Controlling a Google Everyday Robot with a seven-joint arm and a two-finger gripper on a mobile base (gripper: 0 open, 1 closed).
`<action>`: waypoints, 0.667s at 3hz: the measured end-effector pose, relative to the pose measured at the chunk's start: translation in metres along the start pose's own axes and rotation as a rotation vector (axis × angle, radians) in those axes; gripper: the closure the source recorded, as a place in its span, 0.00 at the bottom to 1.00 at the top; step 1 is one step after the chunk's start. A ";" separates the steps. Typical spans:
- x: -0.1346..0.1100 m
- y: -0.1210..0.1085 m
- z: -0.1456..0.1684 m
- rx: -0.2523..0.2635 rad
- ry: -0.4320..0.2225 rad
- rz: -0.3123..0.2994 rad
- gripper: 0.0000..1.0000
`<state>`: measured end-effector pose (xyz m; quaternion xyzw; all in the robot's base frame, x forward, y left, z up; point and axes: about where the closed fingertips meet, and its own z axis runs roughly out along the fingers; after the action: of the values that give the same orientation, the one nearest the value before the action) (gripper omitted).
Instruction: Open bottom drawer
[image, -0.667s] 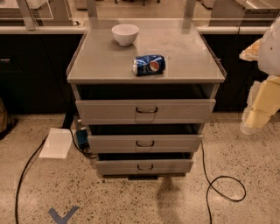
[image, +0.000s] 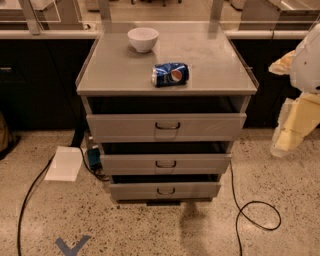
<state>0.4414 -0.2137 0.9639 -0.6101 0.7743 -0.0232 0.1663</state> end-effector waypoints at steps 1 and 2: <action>-0.001 0.004 0.050 -0.051 -0.079 -0.031 0.00; -0.001 0.011 0.117 -0.089 -0.162 -0.035 0.00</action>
Offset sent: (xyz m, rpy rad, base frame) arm 0.0411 0.0352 -0.1966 0.2648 0.0491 0.1213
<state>0.4649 -0.1908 0.8510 -0.6301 0.7479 0.0578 0.2007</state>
